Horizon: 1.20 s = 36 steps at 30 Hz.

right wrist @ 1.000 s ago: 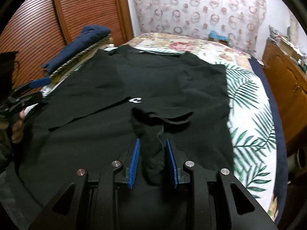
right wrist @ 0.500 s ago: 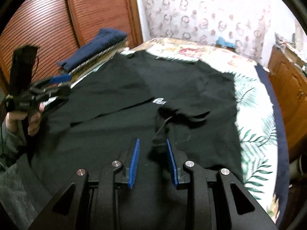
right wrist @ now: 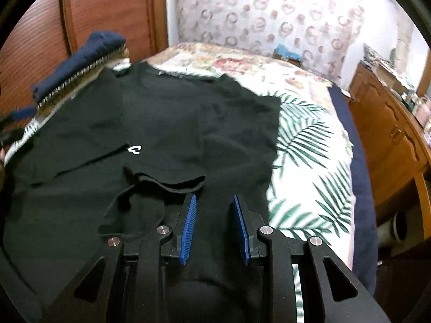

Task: Fold small clothes

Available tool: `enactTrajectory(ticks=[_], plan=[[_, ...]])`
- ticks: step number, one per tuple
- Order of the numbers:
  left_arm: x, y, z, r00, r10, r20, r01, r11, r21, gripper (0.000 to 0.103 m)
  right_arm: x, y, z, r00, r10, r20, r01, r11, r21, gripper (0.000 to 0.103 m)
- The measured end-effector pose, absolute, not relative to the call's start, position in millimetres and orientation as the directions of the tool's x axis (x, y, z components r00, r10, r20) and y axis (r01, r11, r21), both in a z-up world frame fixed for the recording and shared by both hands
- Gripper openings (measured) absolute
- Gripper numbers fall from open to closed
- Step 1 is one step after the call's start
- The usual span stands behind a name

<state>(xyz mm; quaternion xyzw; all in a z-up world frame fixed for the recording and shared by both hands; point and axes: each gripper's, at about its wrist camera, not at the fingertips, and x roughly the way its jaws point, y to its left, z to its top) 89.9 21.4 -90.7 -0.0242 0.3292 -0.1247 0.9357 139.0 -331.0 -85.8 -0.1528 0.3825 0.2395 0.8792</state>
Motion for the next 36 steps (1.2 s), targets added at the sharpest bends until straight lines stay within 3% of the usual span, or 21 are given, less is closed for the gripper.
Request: enactTrajectory(ticks=[7, 16, 22, 28, 36], plan=[[112.2, 35.6, -91.5, 0.75, -0.209, -0.627, 0.189, 0.977, -0.1, 0.102, 165.2, -286.3, -87.4, 0.581, 0.329, -0.744, -0.601, 0.79, -0.12, 0.029], [145.9, 45.9, -83.6, 0.75, -0.167, -0.64, 0.153, 0.985, -0.077, 0.102, 191.6, -242.0, -76.8, 0.52, 0.501, -0.692, -0.713, 0.701, -0.028, 0.029], [179.6, 45.4, -80.7, 0.737, -0.15, -0.659, 0.154, 0.987, -0.053, 0.101, 204.0, -256.4, -81.6, 0.56, 0.448, -0.697, -0.671, 0.739, -0.065, 0.029], [219.2, 40.0, -84.2, 0.698, -0.117, -0.707, 0.164, 0.987, -0.002, 0.076, 237.5, -273.3, -101.1, 0.557, 0.389, -0.734, -0.616, 0.786, -0.051, 0.029], [243.8, 38.1, -98.2, 0.648, -0.071, -0.758, 0.161, 0.986, 0.046, 0.056, 242.7, -275.2, -104.7, 0.559, 0.412, -0.72, -0.63, 0.775, -0.045, 0.036]])
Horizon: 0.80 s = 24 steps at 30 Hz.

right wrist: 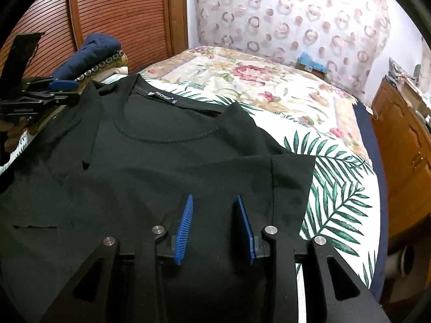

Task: Fold small clothes

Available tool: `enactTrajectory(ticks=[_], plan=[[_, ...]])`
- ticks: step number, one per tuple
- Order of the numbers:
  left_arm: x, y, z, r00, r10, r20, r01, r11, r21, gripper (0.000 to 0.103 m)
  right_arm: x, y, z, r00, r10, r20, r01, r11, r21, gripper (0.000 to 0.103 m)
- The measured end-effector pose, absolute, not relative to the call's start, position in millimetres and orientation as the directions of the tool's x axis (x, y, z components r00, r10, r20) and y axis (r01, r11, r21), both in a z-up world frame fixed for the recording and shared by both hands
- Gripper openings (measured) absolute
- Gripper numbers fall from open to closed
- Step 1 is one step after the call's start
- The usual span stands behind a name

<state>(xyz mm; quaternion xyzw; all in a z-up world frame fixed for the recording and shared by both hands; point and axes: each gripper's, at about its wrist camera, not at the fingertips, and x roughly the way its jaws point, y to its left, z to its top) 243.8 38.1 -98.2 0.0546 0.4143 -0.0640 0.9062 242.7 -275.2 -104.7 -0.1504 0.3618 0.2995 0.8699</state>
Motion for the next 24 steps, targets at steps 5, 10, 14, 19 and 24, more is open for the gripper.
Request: enactTrajectory(ticks=[5, 10, 14, 19, 24], plan=[[259.4, 35.1, -112.0, 0.604, -0.064, -0.794, 0.156, 0.987, 0.039, 0.052, 243.1, -286.0, -104.8, 0.554, 0.42, -0.719, -0.635, 0.771, -0.039, 0.04], [270.9, 39.2, -119.5, 0.579, -0.066, -0.813, 0.132, 0.991, 0.013, 0.051, 243.4, -289.8, -104.5, 0.557, 0.417, -0.718, -0.628, 0.777, -0.035, 0.046], [269.9, 36.6, -120.6, 0.588, -0.064, -0.807, 0.13, 0.991, 0.016, 0.039, 241.7, -291.2, -103.4, 0.559, 0.415, -0.718, -0.626, 0.779, -0.037, 0.048], [266.0, 33.9, -119.6, 0.584, -0.074, -0.809, 0.161, 0.987, 0.026, 0.009, 241.9, -291.3, -103.8, 0.559, 0.415, -0.718, -0.626, 0.779, -0.038, 0.048], [259.6, 41.3, -107.9, 0.605, -0.06, -0.794, 0.155, 0.987, 0.044, 0.006, 241.9, -291.3, -104.0, 0.56, 0.415, -0.717, -0.626, 0.779, -0.038, 0.049]])
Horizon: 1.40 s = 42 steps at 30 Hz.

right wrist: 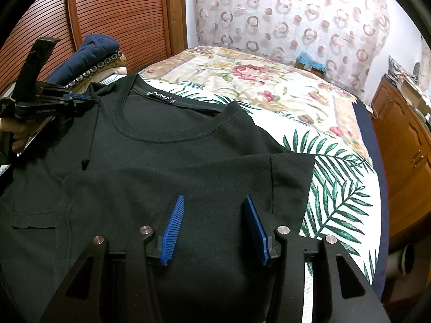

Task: Fold small clothes

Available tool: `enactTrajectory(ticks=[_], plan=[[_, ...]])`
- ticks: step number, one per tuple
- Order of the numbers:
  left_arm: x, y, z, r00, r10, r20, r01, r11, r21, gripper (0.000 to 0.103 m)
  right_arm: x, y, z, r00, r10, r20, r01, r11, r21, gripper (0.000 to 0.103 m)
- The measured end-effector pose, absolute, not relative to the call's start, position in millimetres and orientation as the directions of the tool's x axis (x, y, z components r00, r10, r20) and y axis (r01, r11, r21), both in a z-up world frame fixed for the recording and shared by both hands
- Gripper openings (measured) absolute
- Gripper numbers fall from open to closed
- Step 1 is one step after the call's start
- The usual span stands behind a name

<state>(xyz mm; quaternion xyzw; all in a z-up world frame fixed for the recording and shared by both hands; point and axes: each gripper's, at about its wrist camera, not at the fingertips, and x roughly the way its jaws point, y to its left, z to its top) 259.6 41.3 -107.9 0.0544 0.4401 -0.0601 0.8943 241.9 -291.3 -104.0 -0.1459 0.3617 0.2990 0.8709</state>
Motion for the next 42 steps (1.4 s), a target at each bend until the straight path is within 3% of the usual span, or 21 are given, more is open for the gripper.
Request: enactTrajectory(ticks=[5, 13, 42], plan=[[248.9, 63.0, -69.5, 0.696, 0.004, -0.718, 0.091, 0.991, 0.095, 0.006, 241.8, -291.4, -104.0, 0.56, 0.416, -0.716, -0.627, 0.778, -0.038, 0.049], [247.7, 111.9, -47.5, 0.735, 0.092, -0.672, -0.014, 0.993, 0.12, 0.006, 241.8, -292.1, -104.8, 0.563, 0.415, -0.714, -0.625, 0.779, -0.04, 0.05], [199.3, 103.3, -43.6, 0.776, -0.057, -0.628, 0.085, 0.996, 0.015, 0.006, 292.4, -314.6, -101.8, 0.57, 0.331, -0.752, -0.542, 0.84, -0.042, 0.05]])
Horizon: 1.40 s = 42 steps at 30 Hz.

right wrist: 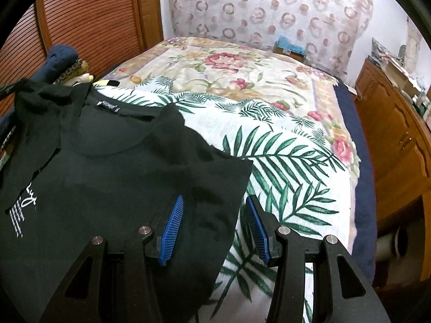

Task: Fold small clothes

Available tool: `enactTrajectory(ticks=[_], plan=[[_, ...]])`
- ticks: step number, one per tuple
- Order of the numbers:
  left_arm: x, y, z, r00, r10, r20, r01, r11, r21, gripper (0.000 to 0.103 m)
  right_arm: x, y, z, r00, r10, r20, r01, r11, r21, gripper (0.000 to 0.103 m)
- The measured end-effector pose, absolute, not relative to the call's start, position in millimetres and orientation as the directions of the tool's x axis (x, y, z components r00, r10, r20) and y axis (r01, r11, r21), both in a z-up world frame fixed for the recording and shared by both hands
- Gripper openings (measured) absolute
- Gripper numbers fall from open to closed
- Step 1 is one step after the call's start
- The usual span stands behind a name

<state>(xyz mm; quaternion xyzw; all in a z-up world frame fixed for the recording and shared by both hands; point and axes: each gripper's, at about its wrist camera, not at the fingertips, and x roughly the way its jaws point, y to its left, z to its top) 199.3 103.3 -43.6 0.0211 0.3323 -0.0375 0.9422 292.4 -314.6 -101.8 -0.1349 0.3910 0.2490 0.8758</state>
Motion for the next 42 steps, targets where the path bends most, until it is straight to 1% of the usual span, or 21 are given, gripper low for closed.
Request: enactTrajectory(ticks=[6, 8, 9, 11, 12, 13, 15, 19, 26, 36, 42], plan=[[184.2, 96.7, -48.7, 0.774, -0.083, -0.628, 0.116, 0.993, 0.011, 0.006, 289.2, -324.7, -106.9, 0.579, 0.372, -0.726, -0.531, 0.847, 0.011, 0.05], [181.8, 94.6, -51.1, 0.771, -0.09, -0.631, 0.123, 0.992, 0.009, 0.006, 286.5, -326.4, -107.5, 0.583, 0.384, -0.716, -0.533, 0.846, 0.02, 0.039], [180.3, 93.3, -52.2, 0.77, -0.092, -0.632, 0.127, 0.992, 0.009, 0.006, 284.9, -326.9, -107.9, 0.579, 0.398, -0.712, -0.539, 0.842, 0.033, 0.031], [176.4, 90.9, -52.9, 0.77, -0.099, -0.631, 0.134, 0.991, 0.008, 0.006, 282.4, -327.9, -108.6, 0.581, 0.404, -0.707, -0.541, 0.84, 0.036, 0.023], [174.7, 90.2, -52.3, 0.771, -0.101, -0.629, 0.137, 0.991, 0.008, 0.006, 280.7, -328.6, -109.0, 0.578, 0.408, -0.707, -0.543, 0.839, 0.04, 0.012], [171.6, 88.6, -51.4, 0.772, -0.103, -0.627, 0.14, 0.99, 0.009, 0.006, 278.8, -328.5, -109.2, 0.566, 0.423, -0.708, -0.551, 0.833, 0.058, 0.009], [165.3, 86.4, -48.6, 0.778, -0.107, -0.619, 0.145, 0.989, 0.011, 0.006, 271.6, -330.4, -105.9, 0.584, 0.419, -0.696, -0.544, 0.838, 0.048, 0.006], [152.6, 81.3, -43.3, 0.79, -0.115, -0.602, 0.155, 0.988, 0.014, 0.006, 251.4, -333.3, -89.5, 0.627, 0.436, -0.645, -0.546, 0.837, 0.035, 0.005], [125.8, 77.8, -28.1, 0.817, -0.131, -0.561, 0.167, 0.986, 0.014, 0.006, 196.0, -335.6, -56.5, 0.7, 0.441, -0.562, -0.557, 0.829, -0.043, 0.005], [87.8, 71.6, -20.2, 0.833, -0.154, -0.532, 0.189, 0.982, 0.012, 0.006, 119.0, -347.0, -37.1, 0.732, 0.472, -0.491, -0.588, 0.802, -0.106, 0.004], [59.5, 76.0, -15.4, 0.846, -0.163, -0.507, 0.185, 0.983, -0.007, 0.006, 92.4, -364.5, -36.2, 0.743, 0.476, -0.47, -0.585, 0.803, -0.112, 0.004]])
